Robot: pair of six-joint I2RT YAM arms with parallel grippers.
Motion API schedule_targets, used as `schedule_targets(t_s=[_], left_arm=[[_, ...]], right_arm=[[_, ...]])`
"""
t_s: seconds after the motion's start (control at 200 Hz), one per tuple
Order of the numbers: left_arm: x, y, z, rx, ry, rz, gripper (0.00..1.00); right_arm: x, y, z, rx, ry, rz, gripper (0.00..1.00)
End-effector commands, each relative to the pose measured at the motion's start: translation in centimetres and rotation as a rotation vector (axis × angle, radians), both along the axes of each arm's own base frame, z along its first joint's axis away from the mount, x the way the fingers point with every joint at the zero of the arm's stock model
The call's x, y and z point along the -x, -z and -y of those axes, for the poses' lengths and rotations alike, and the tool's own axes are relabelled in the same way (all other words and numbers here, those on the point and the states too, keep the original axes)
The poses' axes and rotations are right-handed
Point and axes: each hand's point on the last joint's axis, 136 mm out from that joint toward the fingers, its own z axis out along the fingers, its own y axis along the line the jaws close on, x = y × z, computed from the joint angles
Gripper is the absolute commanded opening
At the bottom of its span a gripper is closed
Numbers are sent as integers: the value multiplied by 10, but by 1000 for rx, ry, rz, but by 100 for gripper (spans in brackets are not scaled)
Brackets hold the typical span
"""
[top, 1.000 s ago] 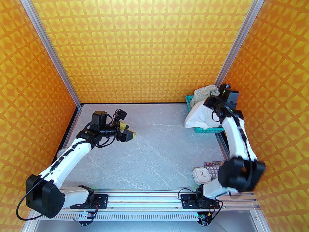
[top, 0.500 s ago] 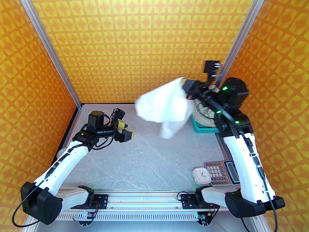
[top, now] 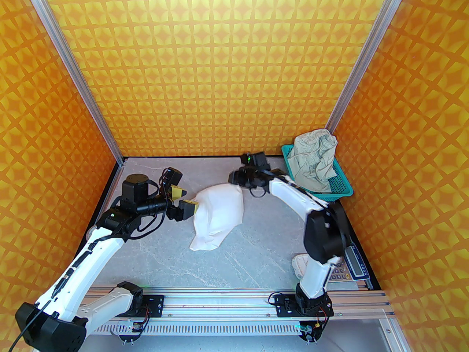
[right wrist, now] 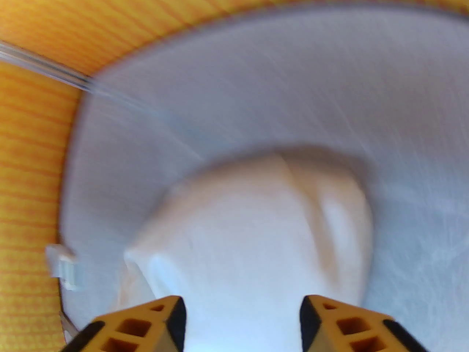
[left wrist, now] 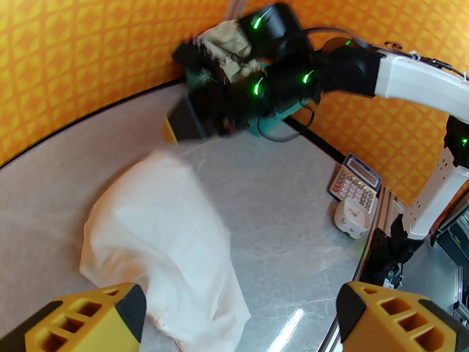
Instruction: Fold and stack the mixed laundry pile
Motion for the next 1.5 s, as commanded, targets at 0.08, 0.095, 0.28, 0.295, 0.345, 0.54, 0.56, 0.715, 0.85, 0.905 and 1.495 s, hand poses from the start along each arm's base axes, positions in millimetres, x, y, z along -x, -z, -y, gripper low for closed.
schedule_targets(t_s=[0.08, 0.095, 0.28, 0.295, 0.345, 0.54, 0.56, 0.715, 0.85, 0.905, 1.495], left_arm=[[-4, 98, -7, -272, -116, -245, 76], [-4, 105, -6, -296, -120, -259, 75], [6, 154, 38, -473, 25, -255, 74], [8, 155, 44, -489, 54, -235, 75], [13, 162, 60, -547, 131, -186, 76], [-6, 191, 64, -747, 190, -153, 75], [-8, 192, 64, -755, 194, -146, 75], [-15, 216, 68, -830, 275, -138, 70], [-18, 243, 71, -891, 338, -177, 62], [-23, 248, 76, -896, 342, -184, 50], [-68, 126, 60, -380, 72, -101, 0]], right_arm=[[51, -24, 31, 78, -3, 36, 61], [60, -18, 31, 70, -7, 20, 61], [142, 48, 32, 43, -25, -149, 57], [147, 53, 32, 36, -23, -159, 56], [159, 63, 33, 11, -11, -191, 53], [193, 66, 9, -78, -55, -201, 51], [196, 67, 6, -93, -58, -204, 51], [207, 82, -23, -230, -73, -248, 50], [216, 93, -25, -248, -65, -270, 50], [217, 94, -23, -239, -62, -266, 50], [169, 97, -114, -328, -167, -224, 43]])
